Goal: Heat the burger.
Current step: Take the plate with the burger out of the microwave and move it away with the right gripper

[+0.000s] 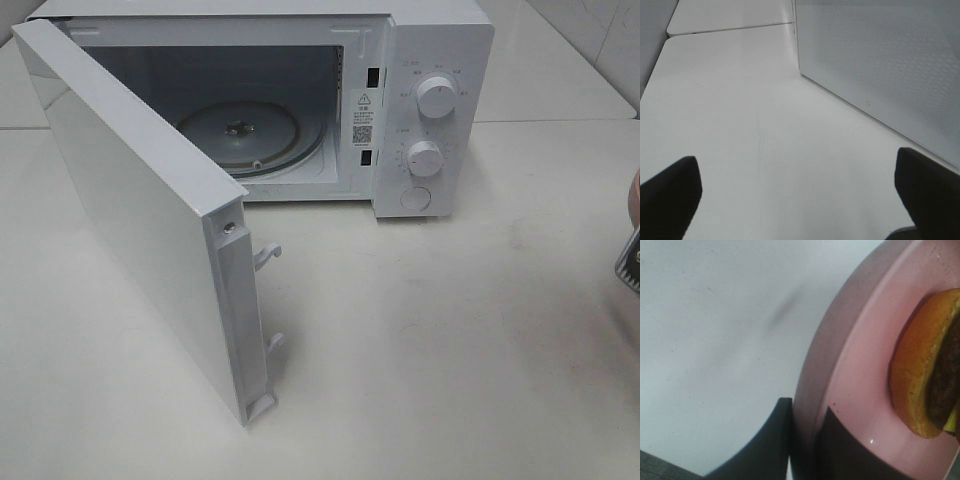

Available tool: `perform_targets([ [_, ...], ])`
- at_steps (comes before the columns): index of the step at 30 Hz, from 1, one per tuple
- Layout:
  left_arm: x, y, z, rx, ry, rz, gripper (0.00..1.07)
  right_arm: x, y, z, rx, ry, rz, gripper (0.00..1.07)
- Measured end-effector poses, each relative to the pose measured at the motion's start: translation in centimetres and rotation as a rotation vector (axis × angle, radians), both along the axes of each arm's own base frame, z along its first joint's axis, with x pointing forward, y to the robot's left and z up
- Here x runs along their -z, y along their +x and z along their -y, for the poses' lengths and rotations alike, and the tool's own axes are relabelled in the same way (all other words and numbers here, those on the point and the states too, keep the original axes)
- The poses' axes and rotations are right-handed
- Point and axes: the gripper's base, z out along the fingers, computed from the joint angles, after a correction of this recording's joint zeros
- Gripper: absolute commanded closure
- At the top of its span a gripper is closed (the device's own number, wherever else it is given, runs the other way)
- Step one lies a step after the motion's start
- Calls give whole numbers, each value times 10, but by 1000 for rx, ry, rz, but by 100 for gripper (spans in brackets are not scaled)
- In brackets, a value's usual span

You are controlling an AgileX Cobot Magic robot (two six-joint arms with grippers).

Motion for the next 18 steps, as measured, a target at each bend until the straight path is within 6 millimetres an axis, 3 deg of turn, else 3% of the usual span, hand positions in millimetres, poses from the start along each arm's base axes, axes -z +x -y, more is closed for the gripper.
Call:
perform_targets([
  [8,0,0,0,0,0,0,9,16,13,-5,159,18,8,107],
  [18,0,0,0,0,0,0,9,57,37,-20,436,23,-10,107],
])
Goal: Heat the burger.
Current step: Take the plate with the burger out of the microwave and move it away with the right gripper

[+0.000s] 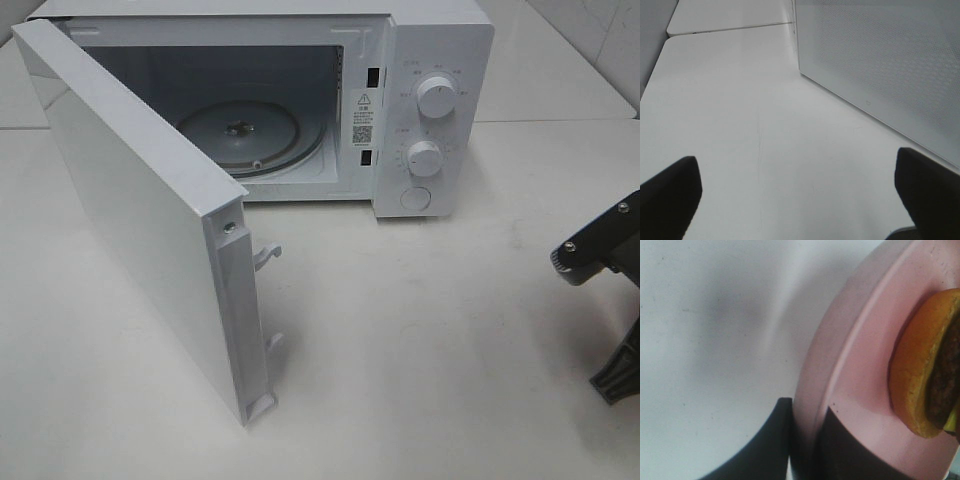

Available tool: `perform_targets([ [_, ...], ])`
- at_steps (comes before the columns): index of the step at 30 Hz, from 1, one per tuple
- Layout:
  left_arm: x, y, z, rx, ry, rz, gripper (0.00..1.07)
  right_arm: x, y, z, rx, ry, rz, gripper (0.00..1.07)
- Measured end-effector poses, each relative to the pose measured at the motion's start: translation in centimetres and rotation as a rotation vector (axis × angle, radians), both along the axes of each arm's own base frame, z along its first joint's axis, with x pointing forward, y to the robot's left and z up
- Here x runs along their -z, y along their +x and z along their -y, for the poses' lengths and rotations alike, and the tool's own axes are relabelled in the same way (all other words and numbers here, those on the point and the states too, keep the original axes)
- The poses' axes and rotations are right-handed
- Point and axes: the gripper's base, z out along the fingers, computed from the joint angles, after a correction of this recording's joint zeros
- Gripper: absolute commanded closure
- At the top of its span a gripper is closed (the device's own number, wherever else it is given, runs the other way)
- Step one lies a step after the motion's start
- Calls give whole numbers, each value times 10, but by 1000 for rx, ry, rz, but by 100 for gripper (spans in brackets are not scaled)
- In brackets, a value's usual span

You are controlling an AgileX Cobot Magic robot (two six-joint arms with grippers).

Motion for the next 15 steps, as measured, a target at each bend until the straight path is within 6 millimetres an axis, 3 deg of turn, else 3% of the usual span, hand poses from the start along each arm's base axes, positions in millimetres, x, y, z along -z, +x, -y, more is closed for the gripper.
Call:
perform_targets([
  [8,0,0,0,0,0,0,9,20,19,-12,84,-16,-7,106],
  [10,0,0,0,0,0,0,9,33,31,-19,135,-23,-8,104],
  [15,0,0,0,0,0,0,9,49,40,-25,179,-31,-7,101],
])
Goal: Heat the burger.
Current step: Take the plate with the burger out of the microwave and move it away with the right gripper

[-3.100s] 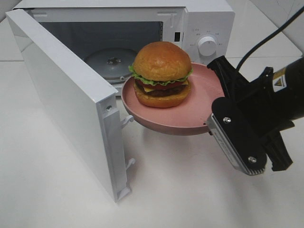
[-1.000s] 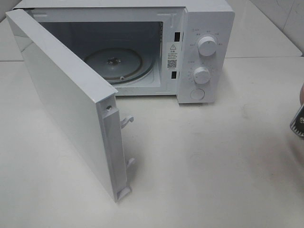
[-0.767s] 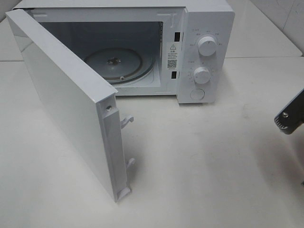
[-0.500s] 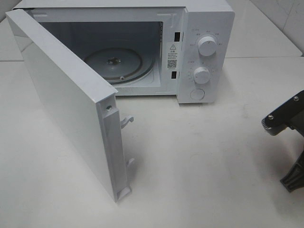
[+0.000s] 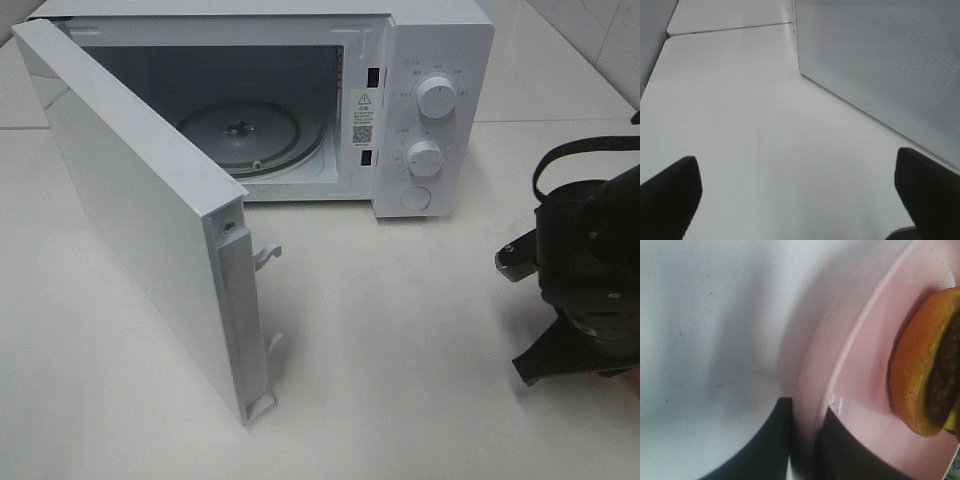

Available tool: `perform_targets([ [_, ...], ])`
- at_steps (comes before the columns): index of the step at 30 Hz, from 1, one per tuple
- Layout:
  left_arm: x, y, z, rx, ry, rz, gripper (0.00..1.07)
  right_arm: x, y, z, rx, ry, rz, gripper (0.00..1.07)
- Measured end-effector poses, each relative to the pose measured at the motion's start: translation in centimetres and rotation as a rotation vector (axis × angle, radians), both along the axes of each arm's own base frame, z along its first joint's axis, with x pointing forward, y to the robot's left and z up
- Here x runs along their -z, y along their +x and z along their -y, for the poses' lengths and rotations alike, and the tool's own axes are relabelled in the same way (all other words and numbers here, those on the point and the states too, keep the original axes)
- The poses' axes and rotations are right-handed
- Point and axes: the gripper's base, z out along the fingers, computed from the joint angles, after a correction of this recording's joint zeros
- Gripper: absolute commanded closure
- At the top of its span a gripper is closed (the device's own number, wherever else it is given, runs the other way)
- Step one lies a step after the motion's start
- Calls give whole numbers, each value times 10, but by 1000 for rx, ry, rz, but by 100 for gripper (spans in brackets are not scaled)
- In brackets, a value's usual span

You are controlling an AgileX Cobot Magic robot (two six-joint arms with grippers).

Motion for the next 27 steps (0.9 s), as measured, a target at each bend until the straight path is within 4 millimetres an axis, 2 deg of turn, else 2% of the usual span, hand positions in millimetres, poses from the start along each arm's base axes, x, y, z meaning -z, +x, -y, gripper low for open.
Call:
perform_targets([
  [3,0,0,0,0,0,0,9,5,2,-1,10,-9,1,98],
  [5,0,0,0,0,0,0,9,12,2,0,26,-26,-6,91],
  [7,0,0,0,0,0,0,9,13,2,0,29,-31,-9,88],
  [8,0,0,0,0,0,0,9,15,2,2,31,-55,-14,79],
  [9,0,0,0,0,0,0,9,15,2,2,31,-55,-14,79],
  [10,0,0,0,0,0,0,9,14,2,2,33,-63,-12,69],
  [11,0,0,0,0,0,0,9,14,2,2,33,-63,-12,69],
  [13,0,0,0,0,0,0,9,10,5,0,38,-66,-2,57],
  [14,0,0,0,0,0,0,9,10,5,0,38,-66,-2,57],
  [16,0,0,0,0,0,0,9,-1,9,-3,34,-37,12,52],
  [17,0,0,0,0,0,0,9,-1,9,-3,34,-37,12,52],
  [18,0,0,0,0,0,0,9,-14,12,-7,19,-4,25,52],
  [20,0,0,0,0,0,0,9,-20,13,-8,15,15,29,52],
  [21,0,0,0,0,0,0,9,-35,13,-11,-4,54,35,52],
  [22,0,0,0,0,0,0,9,-35,13,-11,-4,54,35,52],
  [23,0,0,0,0,0,0,9,-50,12,-13,-38,93,32,52],
  [25,0,0,0,0,0,0,9,-56,11,-14,-55,114,24,52],
  [26,0,0,0,0,0,0,9,-68,8,-16,-86,157,16,50],
  [27,0,0,0,0,0,0,9,-68,8,-16,-86,157,16,50],
])
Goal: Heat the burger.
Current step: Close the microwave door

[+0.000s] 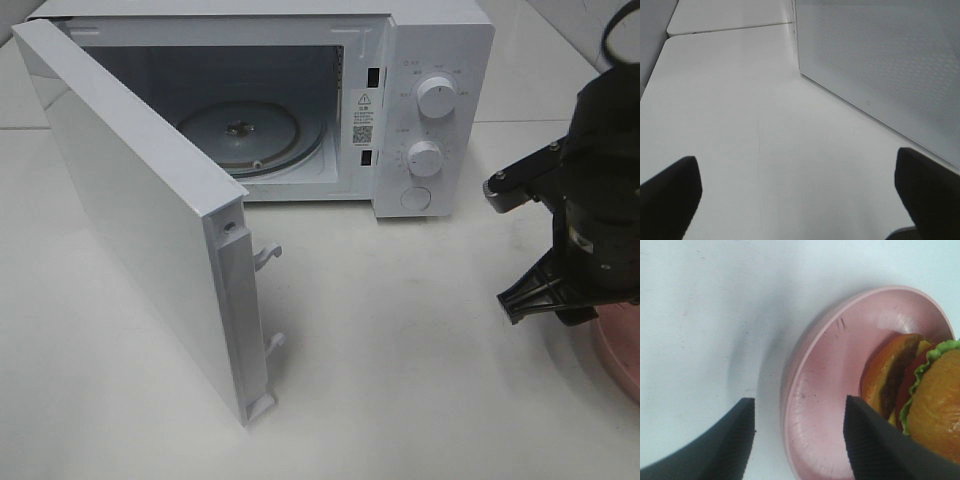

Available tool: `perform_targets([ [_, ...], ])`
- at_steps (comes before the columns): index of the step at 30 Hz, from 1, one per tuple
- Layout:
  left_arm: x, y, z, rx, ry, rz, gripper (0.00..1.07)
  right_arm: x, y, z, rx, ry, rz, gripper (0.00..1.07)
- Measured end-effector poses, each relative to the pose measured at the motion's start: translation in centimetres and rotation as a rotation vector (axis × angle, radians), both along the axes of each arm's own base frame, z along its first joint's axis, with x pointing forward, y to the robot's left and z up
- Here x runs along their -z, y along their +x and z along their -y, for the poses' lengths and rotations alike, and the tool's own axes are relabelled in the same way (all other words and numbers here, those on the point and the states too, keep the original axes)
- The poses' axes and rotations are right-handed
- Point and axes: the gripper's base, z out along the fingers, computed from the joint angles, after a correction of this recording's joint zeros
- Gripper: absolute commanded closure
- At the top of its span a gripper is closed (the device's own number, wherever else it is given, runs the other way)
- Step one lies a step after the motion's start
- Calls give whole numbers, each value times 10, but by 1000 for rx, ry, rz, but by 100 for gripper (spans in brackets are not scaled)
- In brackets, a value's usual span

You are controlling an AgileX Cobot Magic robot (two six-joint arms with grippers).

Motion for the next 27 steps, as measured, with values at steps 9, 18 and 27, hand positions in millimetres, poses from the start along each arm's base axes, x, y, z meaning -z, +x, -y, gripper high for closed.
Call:
perform_targets([
  [9,0,0,0,0,0,0,9,-54,-30,3,-221,168,-3,30],
  [18,0,0,0,0,0,0,9,-92,-67,15,-301,298,25,32],
  [27,0,0,0,0,0,0,9,-123,-107,32,-372,425,121,32],
])
